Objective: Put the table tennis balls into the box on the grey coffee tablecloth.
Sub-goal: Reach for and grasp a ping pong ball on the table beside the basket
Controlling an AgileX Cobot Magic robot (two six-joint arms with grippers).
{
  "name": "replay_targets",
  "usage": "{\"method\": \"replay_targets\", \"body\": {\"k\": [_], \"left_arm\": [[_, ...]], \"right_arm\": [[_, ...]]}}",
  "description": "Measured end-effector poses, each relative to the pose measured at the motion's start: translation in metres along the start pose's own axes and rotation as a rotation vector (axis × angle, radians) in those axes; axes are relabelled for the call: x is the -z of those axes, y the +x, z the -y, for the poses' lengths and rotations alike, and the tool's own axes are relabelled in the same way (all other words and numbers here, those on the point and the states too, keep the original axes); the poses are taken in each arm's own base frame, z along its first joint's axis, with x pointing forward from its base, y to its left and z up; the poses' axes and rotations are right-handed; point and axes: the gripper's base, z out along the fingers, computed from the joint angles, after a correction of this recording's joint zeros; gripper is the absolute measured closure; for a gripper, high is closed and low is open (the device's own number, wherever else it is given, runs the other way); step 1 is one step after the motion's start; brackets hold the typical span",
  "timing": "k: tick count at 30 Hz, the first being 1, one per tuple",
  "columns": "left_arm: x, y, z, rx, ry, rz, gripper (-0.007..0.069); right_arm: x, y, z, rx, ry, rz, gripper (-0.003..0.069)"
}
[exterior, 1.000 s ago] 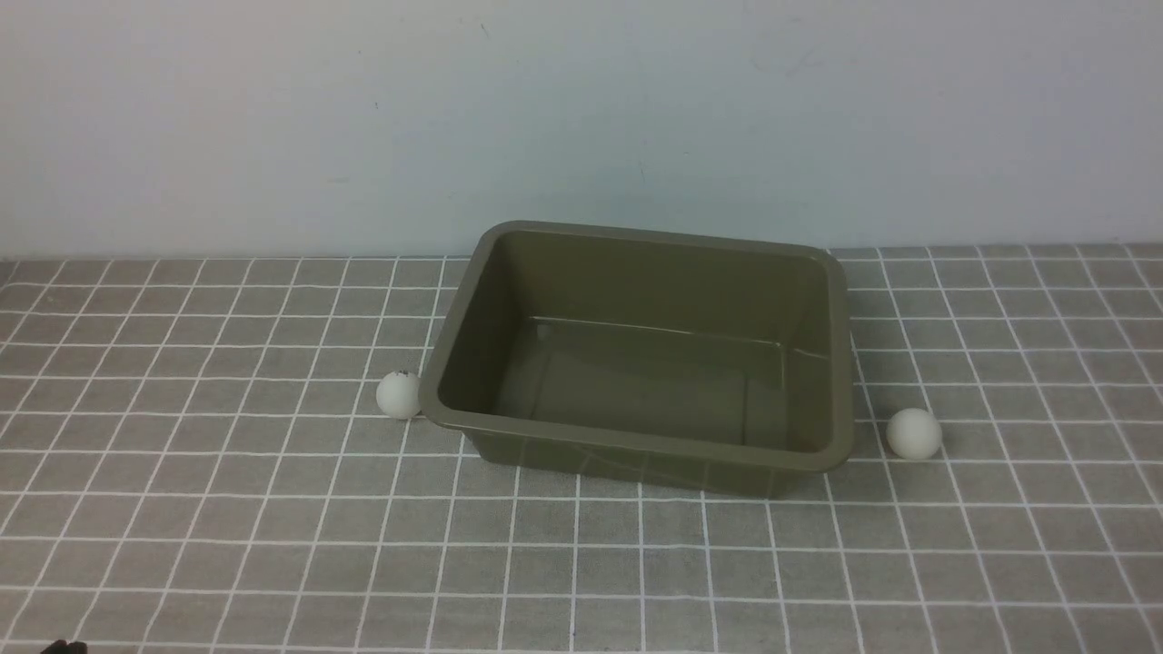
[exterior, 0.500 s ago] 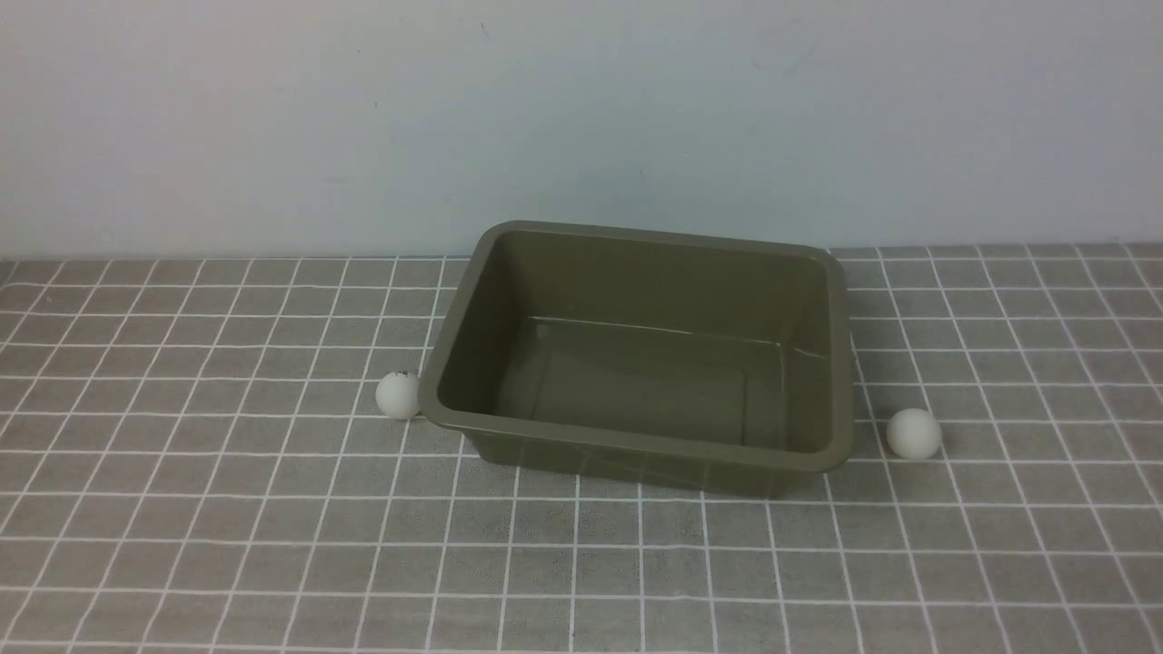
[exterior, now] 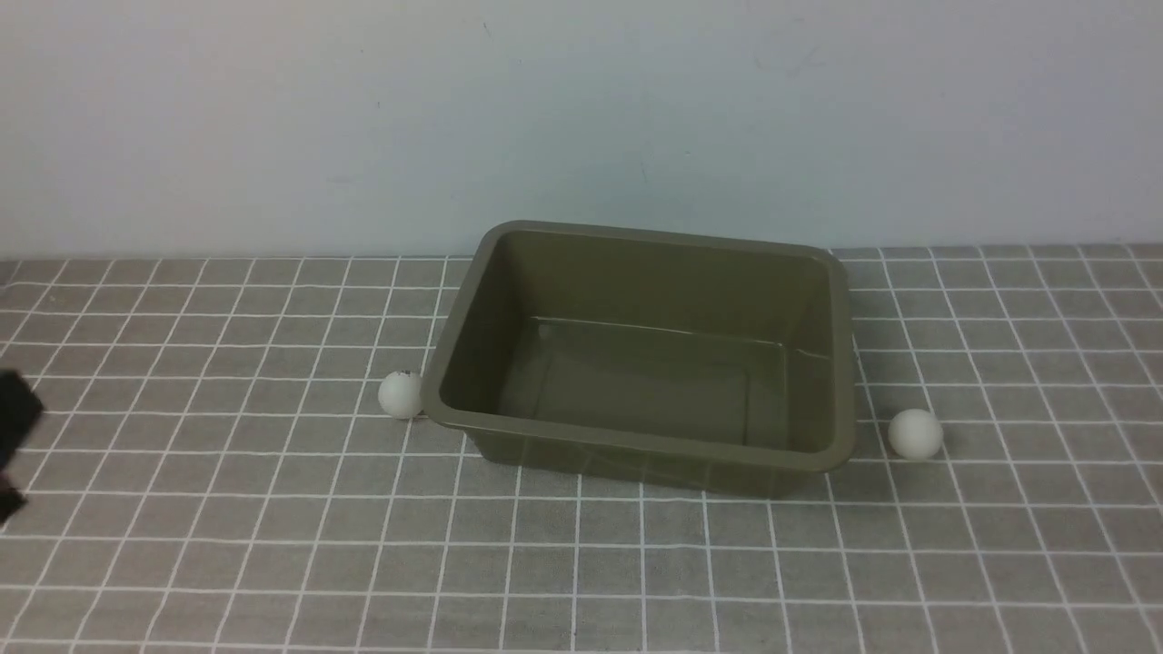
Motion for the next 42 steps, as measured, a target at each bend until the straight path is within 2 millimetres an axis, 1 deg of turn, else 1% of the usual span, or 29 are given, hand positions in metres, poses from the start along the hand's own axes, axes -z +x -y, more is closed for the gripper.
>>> {"method": "replay_targets", "body": {"k": [1,2,3,4,5,6,8,9,11,12,14,15,16,17,18,19,21,22,24,25,26,28,29,31,33,34,36,37,42], "left_arm": [[-0.011,-0.004,0.002,-0.031,-0.026,-0.134,0.0629],[-0.025,-0.007,0.004,-0.072,-0.05,-0.291,0.0629],[-0.03,-0.01,0.004,-0.076,-0.055,-0.318,0.0629],[-0.047,-0.016,0.005,-0.121,-0.068,-0.435,0.0629],[-0.05,-0.015,0.004,-0.124,-0.071,-0.455,0.0629],[-0.075,-0.024,0.004,-0.163,-0.079,-0.539,0.0629],[-0.103,-0.029,0.002,-0.189,-0.084,-0.602,0.0629],[-0.114,-0.032,0.002,-0.2,-0.084,-0.622,0.0629],[-0.128,-0.035,0.001,-0.213,-0.083,-0.645,0.0629],[-0.147,-0.041,0.001,-0.225,-0.082,-0.665,0.0629],[-0.168,-0.045,-0.001,-0.237,-0.082,-0.69,0.0629],[-0.179,-0.046,-0.002,-0.242,-0.082,-0.704,0.0629],[-0.189,-0.047,-0.003,-0.25,-0.08,-0.717,0.0629],[-0.191,-0.046,-0.004,-0.249,-0.081,-0.726,0.0629],[-0.21,-0.046,-0.006,-0.273,-0.074,-0.749,0.0628],[-0.214,-0.047,-0.006,-0.283,-0.07,-0.75,0.0627],[-0.233,-0.045,-0.01,-0.308,-0.061,-0.781,0.0608],[-0.245,-0.041,-0.013,-0.312,-0.06,-0.8,0.0586],[-0.263,-0.038,-0.017,-0.31,-0.06,-0.821,0.0542],[-0.268,-0.037,-0.017,-0.31,-0.058,-0.826,0.0523],[-0.276,-0.035,-0.019,-0.306,-0.057,-0.833,0.0485],[-0.3,-0.031,-0.023,-0.294,-0.053,-0.835,0.0367],[-0.302,-0.029,-0.024,-0.292,-0.053,-0.838,0.0358],[-0.325,-0.021,-0.03,-0.278,-0.056,-0.845,0.0242],[-0.339,-0.014,-0.034,-0.259,-0.053,-0.854,0.0176],[-0.347,-0.007,-0.037,-0.238,-0.049,-0.869,0.0147],[-0.352,-0.004,-0.038,-0.226,-0.046,-0.875,0.0124],[-0.361,0.004,-0.041,-0.202,-0.036,-0.889,0.0095],[-0.37,0.013,-0.044,-0.188,-0.03,-0.907,0.0083]], "right_arm": [[-0.005,-0.008,-0.008,0.066,0.035,-0.072,0.0673],[-0.016,-0.015,-0.015,0.14,0.094,-0.181,0.0673],[-0.017,-0.019,-0.018,0.165,0.102,-0.2,0.0673],[-0.036,-0.027,-0.025,0.254,0.177,-0.348,0.0673],[-0.038,-0.028,-0.025,0.264,0.185,-0.365,0.0673],[-0.057,-0.035,-0.029,0.345,0.245,-0.507,0.0673],[-0.079,-0.042,-0.033,0.394,0.294,-0.639,0.0673],[-0.091,-0.046,-0.036,0.422,0.316,-0.722,0.0673],[-0.104,-0.049,-0.037,0.44,0.336,-0.795,0.0672],[-0.128,-0.049,-0.036,0.456,0.371,-0.915,0.0671],[-0.144,-0.051,-0.035,0.464,0.389,-0.97,0.067],[-0.156,-0.052,-0.035,0.469,0.398,-0.998,0.0669],[-0.164,-0.052,-0.035,0.468,0.404,-1.01,0.0669],[-0.165,-0.053,-0.035,0.468,0.404,-1.012,0.0669],[-0.181,-0.055,-0.035,0.469,0.408,-1.022,0.0669],[-0.184,-0.055,-0.035,0.468,0.408,-1.024,0.0669],[-0.191,-0.054,-0.034,0.465,0.408,-1.026,0.0669],[-0.193,-0.053,-0.033,0.465,0.408,-1.026,0.0669],[-0.193,-0.053,-0.033,0.465,0.408,-1.026,0.0668],[-0.193,-0.053,-0.033,0.465,0.408,-1.024,0.0667],[-0.193,-0.053,-0.033,0.465,0.407,-1.023,0.0667],[-0.194,-0.054,-0.033,0.466,0.406,-1.019,0.0666],[-0.194,-0.054,-0.033,0.466,0.406,-1.019,0.0666],[-0.194,-0.054,-0.033,0.463,0.407,-1.017,0.0666],[-0.194,-0.054,-0.033,0.459,0.409,-1.013,0.0666],[-0.194,-0.054,-0.033,0.456,0.41,-1.012,0.0665],[-0.194,-0.054,-0.033,0.455,0.411,-1.012,0.0664],[-0.194,-0.054,-0.033,0.454,0.411,-1.011,0.0662],[-0.194,-0.054,-0.033,0.454,0.412,-1.011,0.0662]]}}
